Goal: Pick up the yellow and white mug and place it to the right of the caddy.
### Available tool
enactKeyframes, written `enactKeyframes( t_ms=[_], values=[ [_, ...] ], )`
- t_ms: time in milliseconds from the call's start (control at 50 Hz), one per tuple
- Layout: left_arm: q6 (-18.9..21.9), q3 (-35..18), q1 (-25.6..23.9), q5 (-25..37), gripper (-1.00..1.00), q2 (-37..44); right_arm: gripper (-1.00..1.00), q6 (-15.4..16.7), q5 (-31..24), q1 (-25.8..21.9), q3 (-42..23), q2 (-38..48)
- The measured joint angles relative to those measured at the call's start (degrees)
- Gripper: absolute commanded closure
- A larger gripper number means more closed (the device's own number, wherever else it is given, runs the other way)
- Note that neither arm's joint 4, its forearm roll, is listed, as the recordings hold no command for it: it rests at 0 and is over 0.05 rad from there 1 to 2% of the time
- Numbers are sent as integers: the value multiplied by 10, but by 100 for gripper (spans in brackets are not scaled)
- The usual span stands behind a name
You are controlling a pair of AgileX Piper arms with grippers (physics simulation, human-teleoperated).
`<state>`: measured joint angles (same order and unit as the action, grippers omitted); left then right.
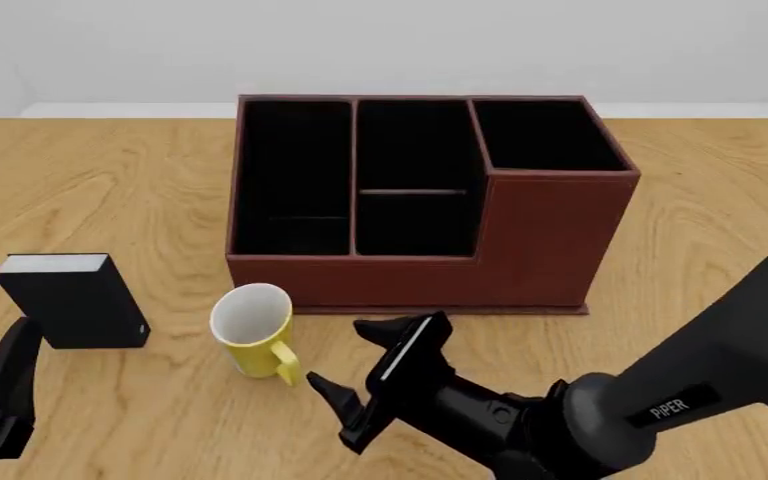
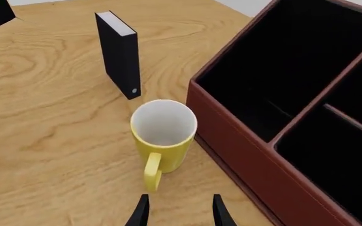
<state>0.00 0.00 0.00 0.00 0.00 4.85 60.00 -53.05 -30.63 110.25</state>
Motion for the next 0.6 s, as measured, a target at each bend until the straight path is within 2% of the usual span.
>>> enactKeyframes(
  t_ms=[600],
  values=[
    [0,0,0,0,-100,0,-100,7,-42,-37,-76,44]
  ],
)
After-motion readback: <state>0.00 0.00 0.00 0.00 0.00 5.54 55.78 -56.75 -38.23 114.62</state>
